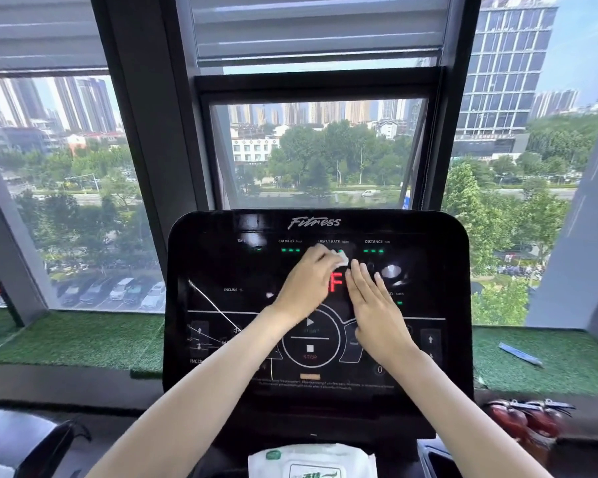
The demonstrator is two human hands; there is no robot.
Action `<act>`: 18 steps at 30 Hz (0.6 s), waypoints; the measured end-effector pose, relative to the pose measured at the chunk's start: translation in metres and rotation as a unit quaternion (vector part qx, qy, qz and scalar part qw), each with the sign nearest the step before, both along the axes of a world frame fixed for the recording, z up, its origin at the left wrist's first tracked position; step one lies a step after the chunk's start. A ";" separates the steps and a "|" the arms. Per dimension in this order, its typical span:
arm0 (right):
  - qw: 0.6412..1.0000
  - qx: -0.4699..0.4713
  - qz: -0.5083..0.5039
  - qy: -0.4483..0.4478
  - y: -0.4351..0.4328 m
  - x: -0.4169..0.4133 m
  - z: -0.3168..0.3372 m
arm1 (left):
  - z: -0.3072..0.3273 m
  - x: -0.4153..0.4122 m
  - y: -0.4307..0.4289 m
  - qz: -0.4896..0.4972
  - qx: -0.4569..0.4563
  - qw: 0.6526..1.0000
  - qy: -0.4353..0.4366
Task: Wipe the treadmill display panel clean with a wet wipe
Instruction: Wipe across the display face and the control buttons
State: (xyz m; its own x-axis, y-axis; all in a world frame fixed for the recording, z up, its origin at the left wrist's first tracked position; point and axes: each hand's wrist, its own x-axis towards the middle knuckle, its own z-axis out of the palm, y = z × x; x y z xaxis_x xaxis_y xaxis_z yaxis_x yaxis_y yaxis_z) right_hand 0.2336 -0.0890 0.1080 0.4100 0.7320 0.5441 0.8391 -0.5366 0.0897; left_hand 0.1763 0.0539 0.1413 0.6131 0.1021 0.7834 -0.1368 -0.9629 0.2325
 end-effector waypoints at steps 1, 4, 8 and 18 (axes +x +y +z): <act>1.000 -0.001 0.000 -0.001 -0.001 0.001 0.000 | 0.004 0.001 0.006 0.012 -0.020 1.000 -0.005; 1.000 0.005 0.009 0.008 0.001 0.001 -0.002 | 0.013 0.001 0.021 0.146 -0.205 0.958 -0.138; 0.999 0.014 0.036 0.033 -0.002 0.005 0.001 | -0.008 0.004 -0.002 0.033 0.025 0.999 -0.018; 0.997 0.072 0.027 0.030 -0.027 0.013 0.004 | 0.005 0.014 -0.013 -0.027 0.039 0.998 0.044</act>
